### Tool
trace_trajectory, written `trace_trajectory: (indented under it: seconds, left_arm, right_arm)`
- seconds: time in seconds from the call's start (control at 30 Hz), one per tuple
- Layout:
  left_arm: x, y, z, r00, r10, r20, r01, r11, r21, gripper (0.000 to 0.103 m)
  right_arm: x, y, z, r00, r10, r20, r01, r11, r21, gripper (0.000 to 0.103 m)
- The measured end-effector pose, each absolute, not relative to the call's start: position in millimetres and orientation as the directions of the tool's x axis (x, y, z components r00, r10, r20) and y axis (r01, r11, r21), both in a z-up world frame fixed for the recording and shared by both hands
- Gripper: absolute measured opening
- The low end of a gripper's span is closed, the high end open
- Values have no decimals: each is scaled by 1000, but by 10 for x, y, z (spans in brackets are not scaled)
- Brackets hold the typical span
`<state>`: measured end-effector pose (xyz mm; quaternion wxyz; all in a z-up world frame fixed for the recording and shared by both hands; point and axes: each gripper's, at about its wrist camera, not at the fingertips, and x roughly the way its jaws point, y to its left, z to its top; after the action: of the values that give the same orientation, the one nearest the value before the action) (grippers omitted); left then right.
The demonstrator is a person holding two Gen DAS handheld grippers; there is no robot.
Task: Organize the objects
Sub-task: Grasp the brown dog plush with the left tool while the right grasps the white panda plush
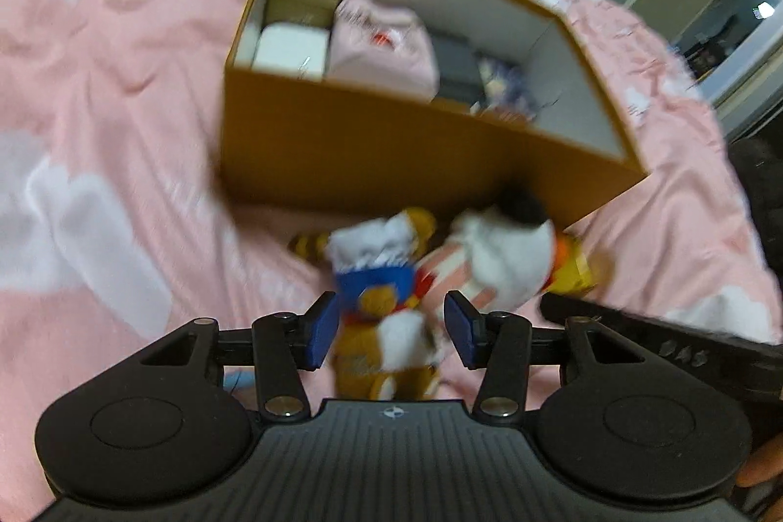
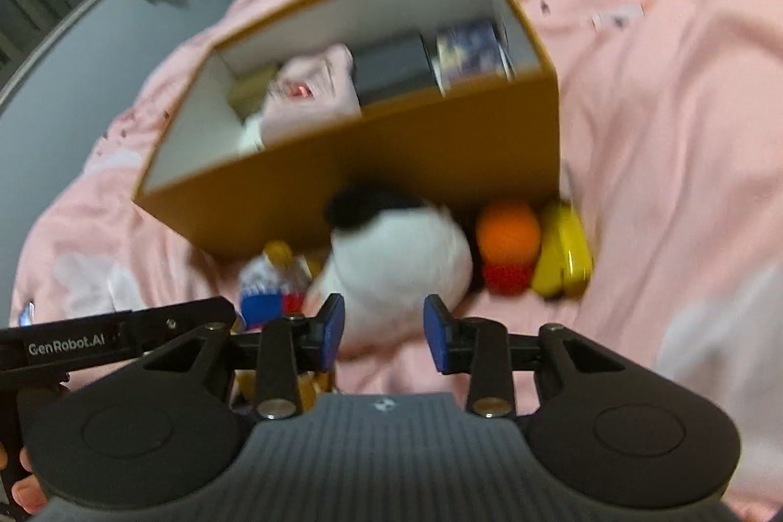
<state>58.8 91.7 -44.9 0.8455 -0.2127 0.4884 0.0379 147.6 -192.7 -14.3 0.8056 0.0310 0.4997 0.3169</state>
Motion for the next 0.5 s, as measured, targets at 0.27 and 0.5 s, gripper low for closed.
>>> trace_trajectory:
  seconds: [0.27,0.5]
  left_arm:
    - [656,797,-685,467,-148,-872,-257,921,-294,66]
    - [672,729,-759,449,-176,-876,-210,932,-295,67]
  right_arm:
    - [1455,-1922,-172,331,533,-778,-489,803,342,46]
    - [1438,-1843,-174,328,530,-782,-500,800,332,47]
